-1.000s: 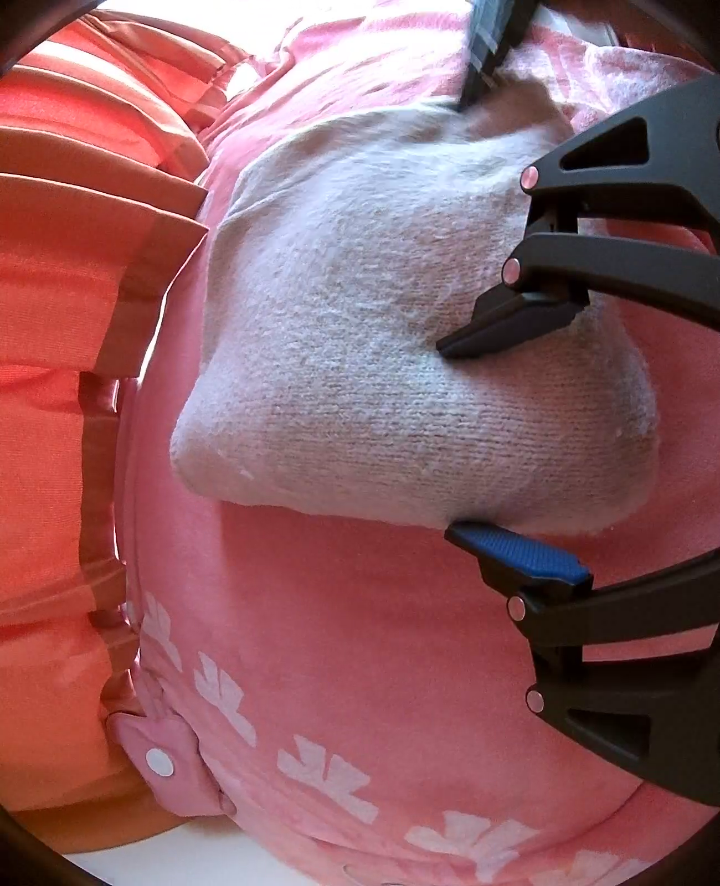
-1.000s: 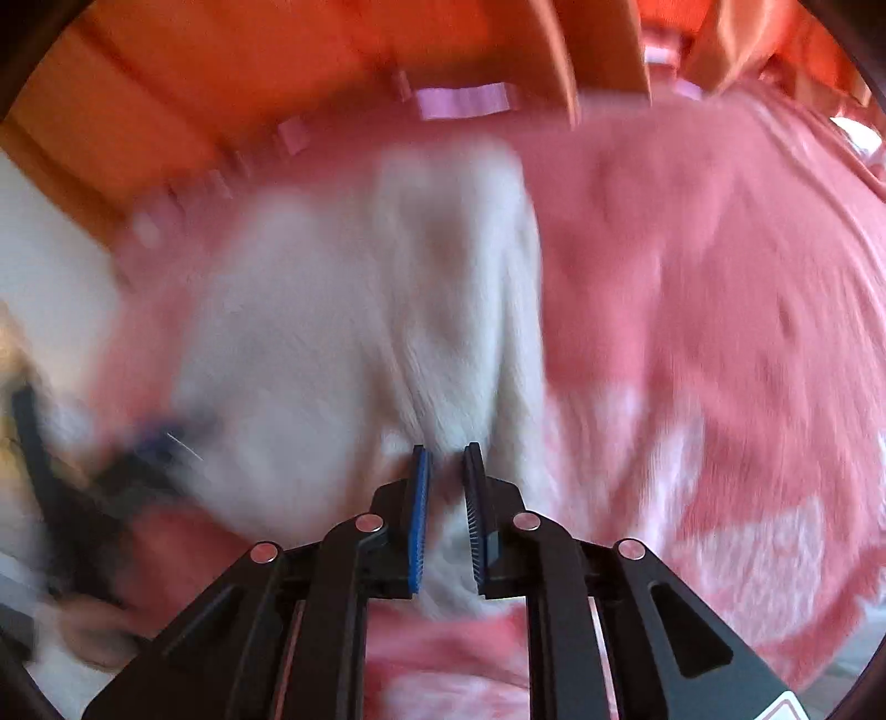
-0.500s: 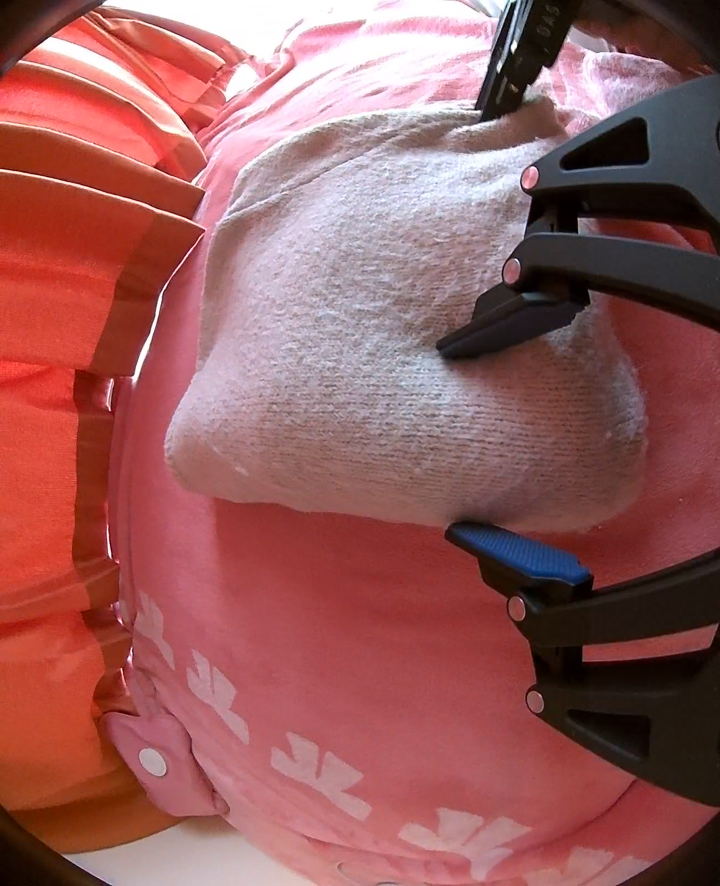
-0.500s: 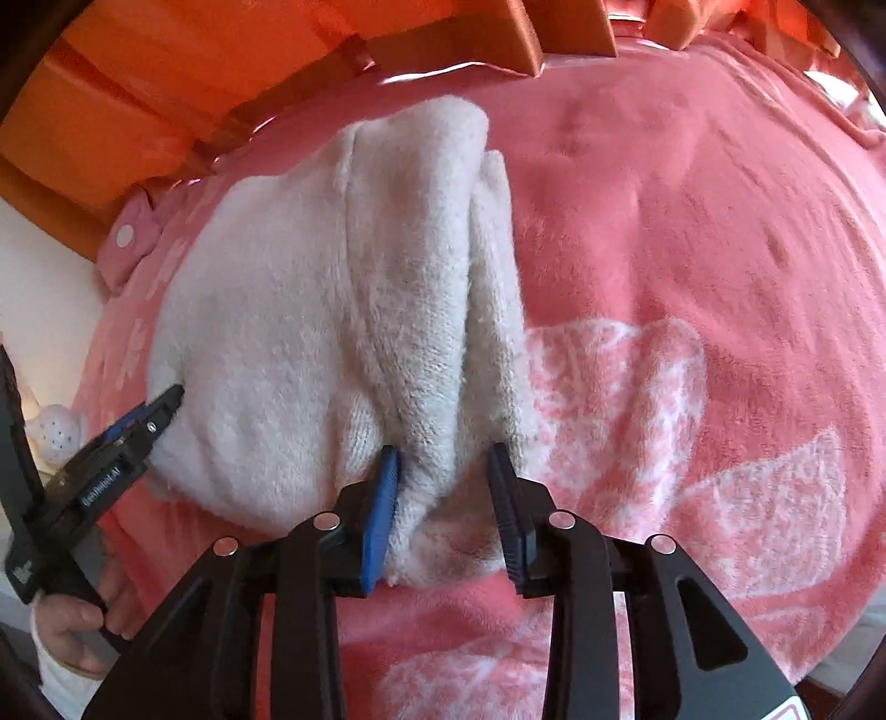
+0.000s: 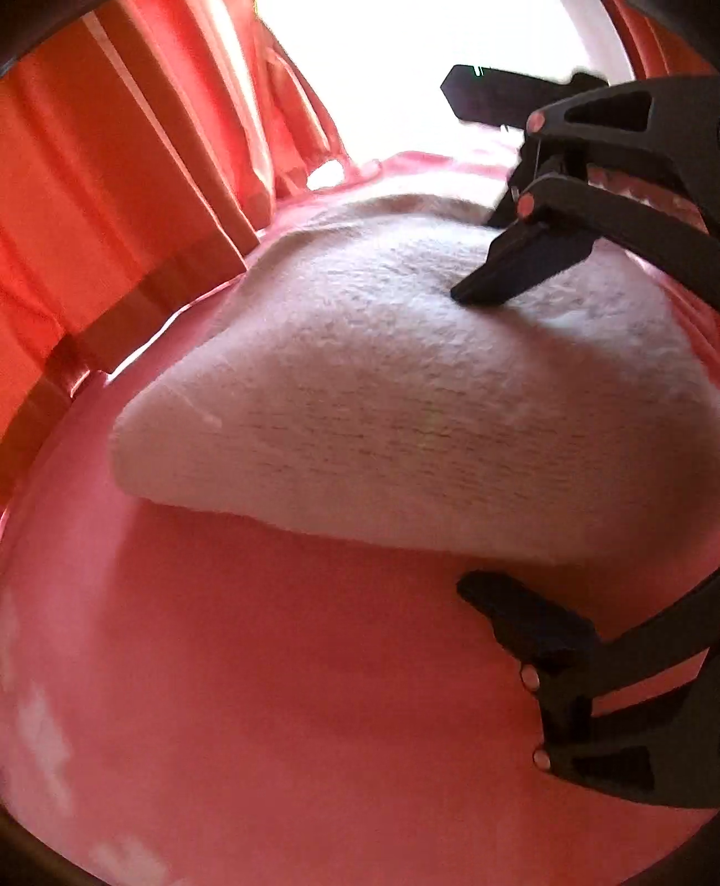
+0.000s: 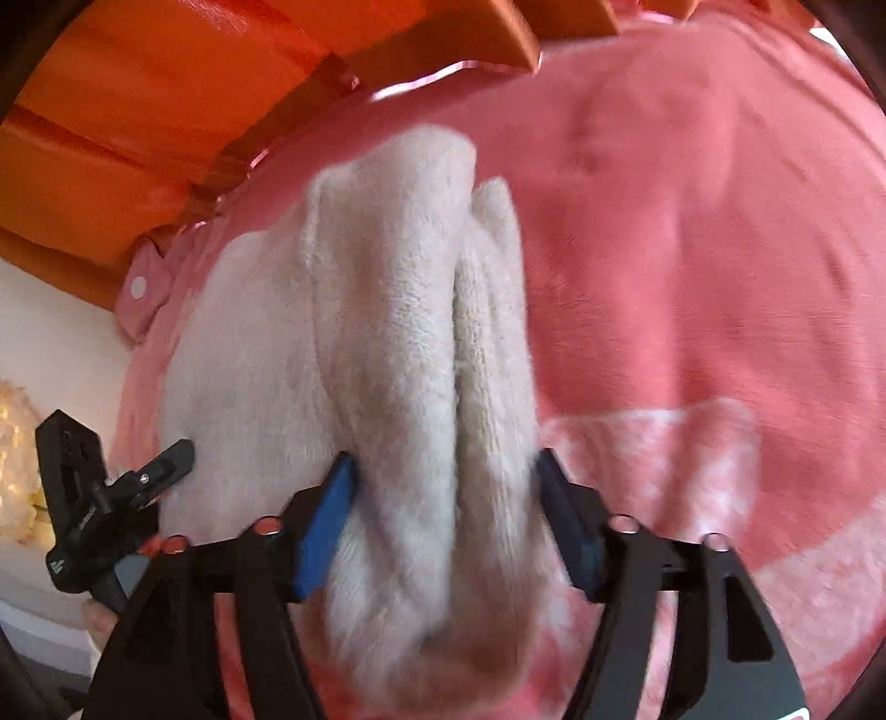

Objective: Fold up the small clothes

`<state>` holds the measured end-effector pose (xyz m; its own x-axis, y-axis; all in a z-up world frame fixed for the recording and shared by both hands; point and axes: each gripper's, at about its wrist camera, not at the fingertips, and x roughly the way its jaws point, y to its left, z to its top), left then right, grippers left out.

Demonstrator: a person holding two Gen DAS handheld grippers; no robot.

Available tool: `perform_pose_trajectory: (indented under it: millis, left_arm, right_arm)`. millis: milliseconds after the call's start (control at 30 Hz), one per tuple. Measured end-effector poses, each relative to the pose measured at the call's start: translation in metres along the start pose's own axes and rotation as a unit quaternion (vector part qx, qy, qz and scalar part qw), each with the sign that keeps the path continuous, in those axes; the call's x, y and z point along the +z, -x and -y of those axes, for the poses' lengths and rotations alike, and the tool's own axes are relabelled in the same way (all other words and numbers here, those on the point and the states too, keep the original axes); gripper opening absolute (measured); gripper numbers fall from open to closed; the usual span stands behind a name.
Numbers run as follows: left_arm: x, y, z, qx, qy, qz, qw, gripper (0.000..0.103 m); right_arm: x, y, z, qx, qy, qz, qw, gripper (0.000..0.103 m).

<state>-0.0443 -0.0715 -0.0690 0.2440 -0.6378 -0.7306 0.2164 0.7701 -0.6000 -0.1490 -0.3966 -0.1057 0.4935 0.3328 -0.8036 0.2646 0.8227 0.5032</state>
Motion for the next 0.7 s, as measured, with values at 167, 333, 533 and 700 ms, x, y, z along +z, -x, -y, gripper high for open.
perform_pose_trajectory:
  millis: [167,333,533,700]
  left_arm:
    - [0.004,-0.011,0.023,-0.008,-0.035,-0.013,0.9993,0.085]
    - [0.021,0.011,0.064,-0.033,-0.105,0.009,0.9938,0.052]
    - [0.063,0.078,0.126,-0.086,-0.188,0.074,0.9755,0.048]
    - [0.099,0.161,0.173,-0.126,-0.262,0.183,0.9392,0.048]
  right_arm:
    - [0.004,-0.005,-0.004,0.044,-0.009,-0.003,0.999,0.048]
    - [0.008,0.038,-0.021,0.042,-0.003,0.055,0.998,0.033]
    - [0.024,0.14,-0.088,0.028,0.067,0.194,0.978,0.032]
    - [0.039,0.214,-0.15,0.049,0.126,0.304,0.943,0.032]
